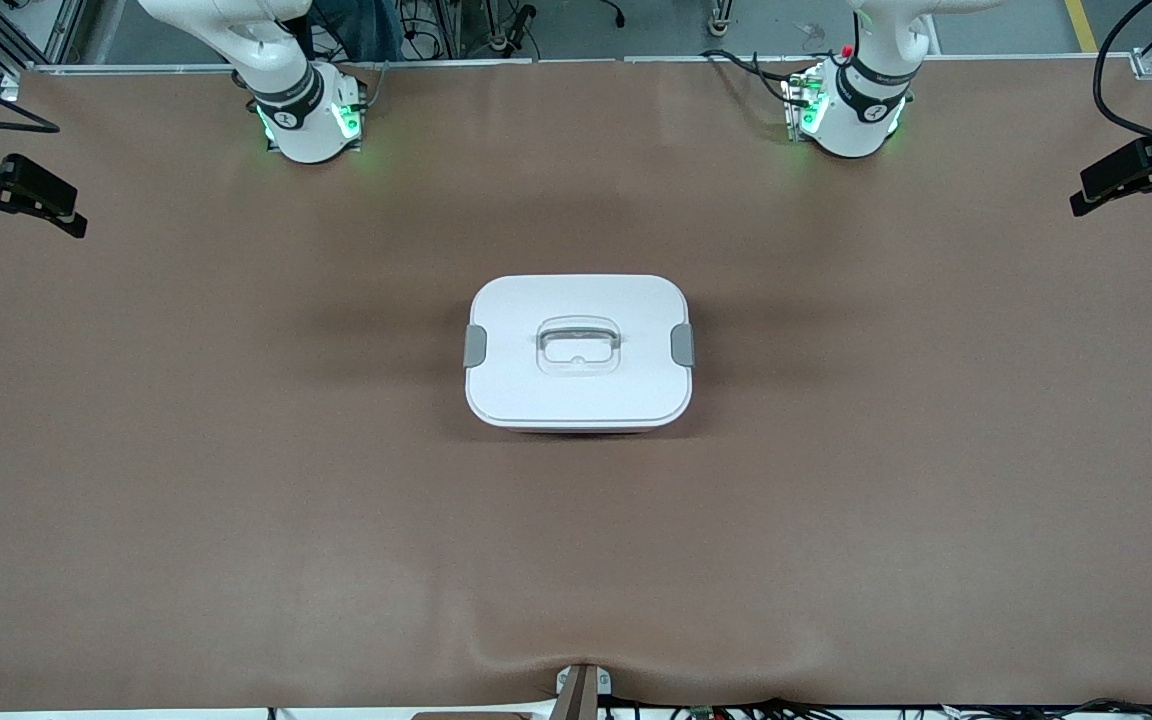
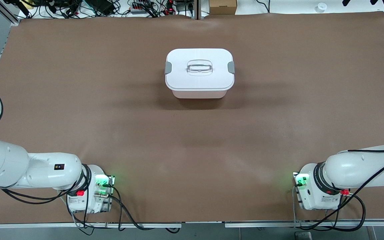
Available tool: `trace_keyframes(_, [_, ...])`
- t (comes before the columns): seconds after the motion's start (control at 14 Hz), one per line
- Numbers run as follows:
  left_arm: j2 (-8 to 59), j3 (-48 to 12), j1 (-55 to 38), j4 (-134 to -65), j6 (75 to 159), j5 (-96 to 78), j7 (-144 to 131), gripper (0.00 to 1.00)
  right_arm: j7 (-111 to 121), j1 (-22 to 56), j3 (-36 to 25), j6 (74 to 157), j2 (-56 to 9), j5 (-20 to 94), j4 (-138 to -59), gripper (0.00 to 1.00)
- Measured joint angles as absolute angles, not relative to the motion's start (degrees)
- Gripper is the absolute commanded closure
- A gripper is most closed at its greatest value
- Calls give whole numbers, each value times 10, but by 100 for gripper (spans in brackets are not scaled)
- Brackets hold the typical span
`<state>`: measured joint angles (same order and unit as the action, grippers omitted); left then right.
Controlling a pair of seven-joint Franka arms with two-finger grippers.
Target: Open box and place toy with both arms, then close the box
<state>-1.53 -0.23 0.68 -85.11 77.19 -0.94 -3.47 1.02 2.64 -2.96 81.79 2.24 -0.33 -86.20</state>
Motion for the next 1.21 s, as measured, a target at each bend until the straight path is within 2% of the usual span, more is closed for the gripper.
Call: trace_keyframes(1.21, [18,-3,-7,-851,823,-9,-33,0,10,27,-29,821,22,-3,-862,0])
